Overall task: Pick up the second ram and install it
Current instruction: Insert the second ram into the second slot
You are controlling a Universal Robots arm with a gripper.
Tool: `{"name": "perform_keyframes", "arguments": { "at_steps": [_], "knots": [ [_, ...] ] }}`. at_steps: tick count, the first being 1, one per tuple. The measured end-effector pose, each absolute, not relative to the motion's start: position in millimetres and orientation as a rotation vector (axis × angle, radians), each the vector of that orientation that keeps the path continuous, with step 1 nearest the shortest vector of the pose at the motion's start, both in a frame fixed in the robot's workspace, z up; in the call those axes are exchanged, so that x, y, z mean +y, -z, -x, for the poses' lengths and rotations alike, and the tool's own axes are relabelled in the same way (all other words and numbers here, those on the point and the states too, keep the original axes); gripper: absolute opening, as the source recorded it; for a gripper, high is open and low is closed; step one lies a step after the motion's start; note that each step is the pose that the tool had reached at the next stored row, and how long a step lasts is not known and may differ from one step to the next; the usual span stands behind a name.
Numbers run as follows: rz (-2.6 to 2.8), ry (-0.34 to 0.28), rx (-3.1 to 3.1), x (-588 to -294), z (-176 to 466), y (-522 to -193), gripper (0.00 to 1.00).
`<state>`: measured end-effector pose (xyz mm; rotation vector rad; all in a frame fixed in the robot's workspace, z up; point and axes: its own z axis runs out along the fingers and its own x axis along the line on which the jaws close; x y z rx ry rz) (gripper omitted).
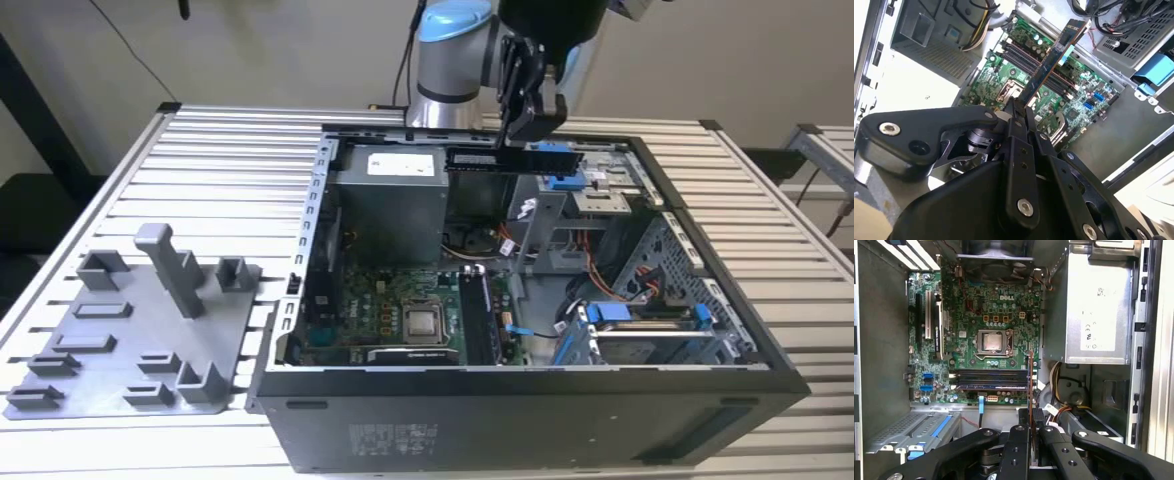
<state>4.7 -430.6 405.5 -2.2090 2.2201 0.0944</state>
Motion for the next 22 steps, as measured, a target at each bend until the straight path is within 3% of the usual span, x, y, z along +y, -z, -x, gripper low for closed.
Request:
{"name": "perform_keyframes", "arguments": {
  "at_steps": [22],
  "knots": [
    [2.003,-0.093,2.401,-430.6,-4.7,-403.9,0.14]
  ]
}}
